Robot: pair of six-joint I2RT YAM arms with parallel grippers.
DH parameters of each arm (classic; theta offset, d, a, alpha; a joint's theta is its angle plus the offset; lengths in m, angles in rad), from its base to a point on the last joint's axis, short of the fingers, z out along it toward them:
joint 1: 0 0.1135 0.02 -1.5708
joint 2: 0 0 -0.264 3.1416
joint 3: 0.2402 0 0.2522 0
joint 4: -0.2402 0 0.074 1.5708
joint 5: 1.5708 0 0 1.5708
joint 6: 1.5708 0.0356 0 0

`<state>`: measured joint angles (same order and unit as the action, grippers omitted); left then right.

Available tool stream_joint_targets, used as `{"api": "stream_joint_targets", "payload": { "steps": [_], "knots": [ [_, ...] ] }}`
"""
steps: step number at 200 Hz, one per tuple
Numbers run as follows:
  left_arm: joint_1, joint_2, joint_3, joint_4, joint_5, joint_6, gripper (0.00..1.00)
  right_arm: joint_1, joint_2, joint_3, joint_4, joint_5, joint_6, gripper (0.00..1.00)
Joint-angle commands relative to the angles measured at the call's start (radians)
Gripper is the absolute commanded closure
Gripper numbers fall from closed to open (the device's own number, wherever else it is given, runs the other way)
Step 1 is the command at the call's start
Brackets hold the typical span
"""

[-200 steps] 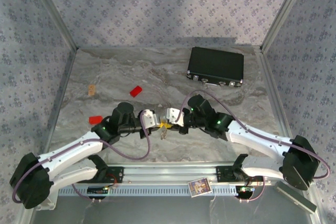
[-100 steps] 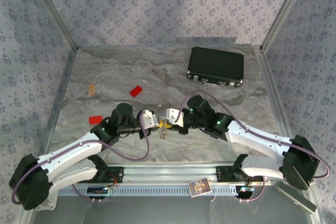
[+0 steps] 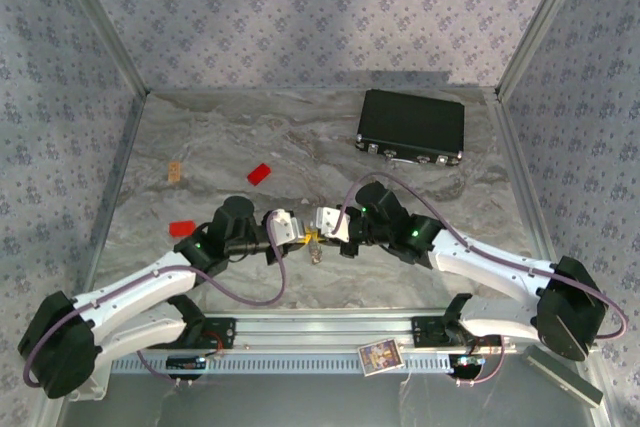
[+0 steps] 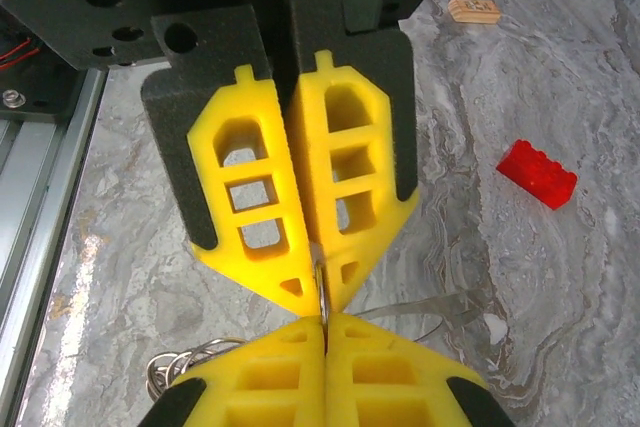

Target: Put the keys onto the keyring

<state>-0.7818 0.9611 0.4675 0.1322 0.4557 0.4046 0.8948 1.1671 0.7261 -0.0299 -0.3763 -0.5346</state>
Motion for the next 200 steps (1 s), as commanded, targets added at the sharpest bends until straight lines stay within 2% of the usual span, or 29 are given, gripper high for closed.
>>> {"api": "stream_joint_targets", "payload": {
  "steps": [1, 30, 63, 68, 78, 84, 102, 122, 134, 157, 171, 200],
  "knots": [
    [-0.009, 0.010, 0.021, 0.045, 0.018, -0.006, 0.88, 0.005, 0.001, 0.028, 0.017, -0.043, 0.023, 1.00],
    [-0.008, 0.012, 0.023, 0.050, 0.020, -0.009, 0.90, 0.005, 0.003, 0.026, 0.018, -0.045, 0.027, 1.00],
    [-0.010, -0.006, 0.028, 0.043, 0.012, -0.016, 1.00, 0.000, 0.007, 0.019, 0.026, -0.031, 0.037, 1.00],
    [-0.009, -0.008, 0.028, 0.042, 0.011, -0.019, 1.00, -0.004, 0.005, 0.019, 0.029, -0.024, 0.042, 0.95],
    [-0.009, -0.014, 0.028, 0.043, -0.005, -0.030, 1.00, -0.012, -0.004, 0.020, 0.030, -0.016, 0.062, 0.77],
    [-0.009, -0.017, 0.030, 0.042, -0.012, -0.036, 1.00, -0.020, -0.018, 0.018, 0.030, -0.017, 0.072, 0.72],
    [-0.009, -0.025, 0.037, 0.031, -0.013, -0.036, 1.00, -0.047, -0.071, -0.007, 0.044, -0.016, 0.132, 0.66],
    [-0.010, -0.034, 0.046, 0.006, -0.026, -0.040, 1.00, -0.073, -0.138, -0.062, 0.065, 0.039, 0.220, 0.64],
    [-0.009, -0.038, 0.051, -0.007, -0.040, -0.050, 1.00, -0.077, -0.170, -0.104, 0.085, 0.126, 0.306, 0.65],
    [-0.009, -0.046, 0.049, -0.006, -0.072, -0.079, 1.00, -0.078, -0.195, -0.137, 0.047, 0.340, 0.580, 0.68],
    [-0.009, -0.049, 0.047, 0.008, -0.112, -0.114, 1.00, -0.073, -0.182, -0.109, -0.043, 0.447, 0.777, 0.70],
    [-0.009, -0.051, 0.044, 0.024, -0.143, -0.168, 1.00, -0.069, -0.112, -0.031, -0.269, 0.574, 1.095, 0.69]
  ]
}}
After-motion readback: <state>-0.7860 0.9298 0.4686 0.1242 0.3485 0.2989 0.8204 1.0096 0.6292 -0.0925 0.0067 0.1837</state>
